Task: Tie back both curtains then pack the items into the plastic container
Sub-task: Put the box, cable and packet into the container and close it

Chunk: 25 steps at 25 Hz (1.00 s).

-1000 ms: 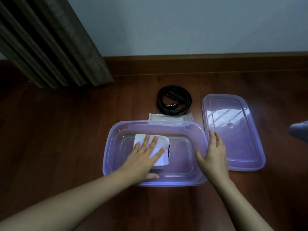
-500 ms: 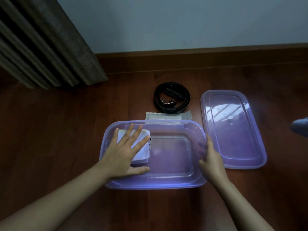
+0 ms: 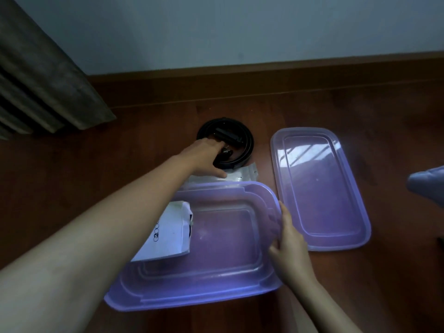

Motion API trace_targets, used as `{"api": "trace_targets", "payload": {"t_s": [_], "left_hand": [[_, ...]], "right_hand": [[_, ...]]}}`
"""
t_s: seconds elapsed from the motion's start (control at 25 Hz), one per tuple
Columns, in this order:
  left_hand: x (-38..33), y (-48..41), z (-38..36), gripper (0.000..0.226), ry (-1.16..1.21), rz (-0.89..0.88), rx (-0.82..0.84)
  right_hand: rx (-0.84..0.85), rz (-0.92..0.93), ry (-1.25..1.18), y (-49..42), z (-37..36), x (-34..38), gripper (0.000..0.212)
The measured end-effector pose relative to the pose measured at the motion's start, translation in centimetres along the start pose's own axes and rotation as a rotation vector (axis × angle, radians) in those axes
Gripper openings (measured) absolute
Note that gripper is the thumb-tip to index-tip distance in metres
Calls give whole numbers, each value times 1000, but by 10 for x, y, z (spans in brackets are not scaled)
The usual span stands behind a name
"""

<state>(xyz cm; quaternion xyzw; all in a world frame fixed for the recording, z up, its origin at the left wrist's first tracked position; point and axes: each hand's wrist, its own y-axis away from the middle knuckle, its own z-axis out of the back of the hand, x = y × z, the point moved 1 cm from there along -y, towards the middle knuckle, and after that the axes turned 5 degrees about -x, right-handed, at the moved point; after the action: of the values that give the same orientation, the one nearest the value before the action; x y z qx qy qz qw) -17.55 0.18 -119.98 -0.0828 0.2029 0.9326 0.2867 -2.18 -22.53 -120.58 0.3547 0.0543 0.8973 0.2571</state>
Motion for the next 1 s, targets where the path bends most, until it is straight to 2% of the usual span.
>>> {"api": "trace_targets", "payload": {"t_s": [0.12,0.24,0.4,0.56,0.68,0.8,0.88,0.96,1.0], "left_hand": [[-7,-18,-20,81,-34,64,-103],[-19,-24,-29,86,-106,191,-133],[-34,-28,-28,48,-75,235,-184],[-31,-17,-20,41,38,213,-279],[-32,11,-2,40,176,71,-452],[-42,69,7,44,287,-225,-601],[-52,112,3,40,403,-417,-583],[-62,147,-11,38,570,-466,-438],[-66,159,-19,37,623,-469,-379]], "right_hand": [[1,7,-31,0,1,0,92],[12,3,-49,-2,0,-2,92],[29,0,-50,-3,1,-4,92],[50,13,-30,-3,0,-6,93],[39,35,-62,-6,-3,-13,87],[15,86,-204,-6,-5,-15,54],[17,99,-320,-7,-4,-16,43],[39,85,-440,-9,-5,-19,36],[50,92,-489,-9,-6,-21,40]]}}
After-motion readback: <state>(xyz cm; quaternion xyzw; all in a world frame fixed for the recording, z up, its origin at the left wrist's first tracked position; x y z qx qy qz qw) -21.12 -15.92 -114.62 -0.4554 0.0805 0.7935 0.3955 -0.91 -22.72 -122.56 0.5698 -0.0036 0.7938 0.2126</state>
